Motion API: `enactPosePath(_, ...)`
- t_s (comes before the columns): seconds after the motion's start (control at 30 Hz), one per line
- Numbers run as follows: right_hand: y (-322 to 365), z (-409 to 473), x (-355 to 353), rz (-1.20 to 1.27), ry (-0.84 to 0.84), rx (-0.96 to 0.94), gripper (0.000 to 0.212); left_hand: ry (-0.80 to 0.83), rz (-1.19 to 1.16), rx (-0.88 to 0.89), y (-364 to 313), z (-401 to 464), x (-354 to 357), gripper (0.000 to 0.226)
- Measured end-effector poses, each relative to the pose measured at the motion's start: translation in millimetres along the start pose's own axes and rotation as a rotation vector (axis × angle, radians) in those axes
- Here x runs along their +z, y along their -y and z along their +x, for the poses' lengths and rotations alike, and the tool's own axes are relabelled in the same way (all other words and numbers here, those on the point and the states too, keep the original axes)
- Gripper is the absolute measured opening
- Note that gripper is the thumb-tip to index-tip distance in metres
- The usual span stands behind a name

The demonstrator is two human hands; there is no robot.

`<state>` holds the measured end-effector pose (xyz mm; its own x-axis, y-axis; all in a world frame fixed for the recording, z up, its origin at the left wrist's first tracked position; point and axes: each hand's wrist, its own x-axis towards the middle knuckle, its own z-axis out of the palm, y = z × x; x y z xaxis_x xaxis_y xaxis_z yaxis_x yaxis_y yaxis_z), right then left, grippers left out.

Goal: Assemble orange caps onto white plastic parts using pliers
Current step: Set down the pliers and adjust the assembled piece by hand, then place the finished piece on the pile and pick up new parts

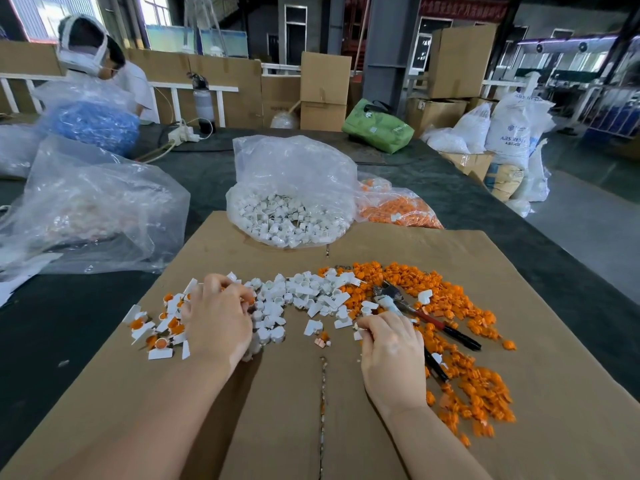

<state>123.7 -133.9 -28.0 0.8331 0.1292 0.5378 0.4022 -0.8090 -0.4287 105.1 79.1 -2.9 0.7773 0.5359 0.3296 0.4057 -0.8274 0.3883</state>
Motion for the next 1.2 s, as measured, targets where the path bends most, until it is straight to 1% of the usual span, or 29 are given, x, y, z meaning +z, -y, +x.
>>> enactPosePath(0.1,-1,-1,1,-0.036,-0.005,-0.018,0.021,-0.012,0.019,-0.001,-5,-1,2,0.026)
enactPosePath(0.13,0,-1,2,-0.046,-0.003,-0.025,0.022,-0.041,-0.006,0.04,-8,-3,2,0.026)
enactPosePath(0.2,1,0,2,-0.055,-0.012,-0.046,0.022,-0.066,-0.126,0.188,-17,-8,4,0.024)
enactPosePath(0.27,2,1,1,-0.038,-0.034,-0.111,0.022,0.037,-0.238,0.332,-28,-16,7,0.025)
enactPosePath(0.33,4,1,-1,-0.031,-0.005,-0.234,0.024,0.172,-0.276,0.404,-36,-23,14,0.033)
enactPosePath(0.4,7,-1,-2,-0.078,0.075,-0.382,0.027,0.259,-0.229,0.432,-41,-25,22,0.042)
enactPosePath(0.43,8,-2,-2,-0.109,0.115,-0.434,0.027,0.29,-0.187,0.451,-43,-25,24,0.042)
enactPosePath(0.5,10,-1,-2,-0.154,0.152,-0.472,0.022,0.333,-0.149,0.47,-46,-24,25,0.038)
enactPosePath(0.63,13,2,0,-0.155,0.118,-0.417,0.013,0.373,-0.162,0.431,-47,-20,24,0.027)
enactPosePath(0.7,13,4,0,-0.156,0.101,-0.365,0.017,0.379,-0.151,0.421,-47,-21,25,0.021)
enactPosePath(0.8,12,4,1,-0.219,0.069,-0.3,0.024,0.35,-0.164,0.433,-47,-24,27,0.021)
enactPosePath(0.9,11,3,4,-0.234,0.02,-0.277,0.025,0.316,-0.235,0.436,-50,-29,29,0.022)
enactPosePath(1.0,9,2,6,-0.208,-0.02,-0.252,0.026,0.346,-0.309,0.429,-54,-32,30,0.024)
enactPosePath(1.07,8,1,6,-0.194,-0.022,-0.224,0.028,0.388,-0.298,0.439,-55,-33,31,0.026)
enactPosePath(1.2,7,2,4,-0.166,-0.014,-0.121,0.025,0.395,-0.293,0.418,-56,-33,29,0.018)
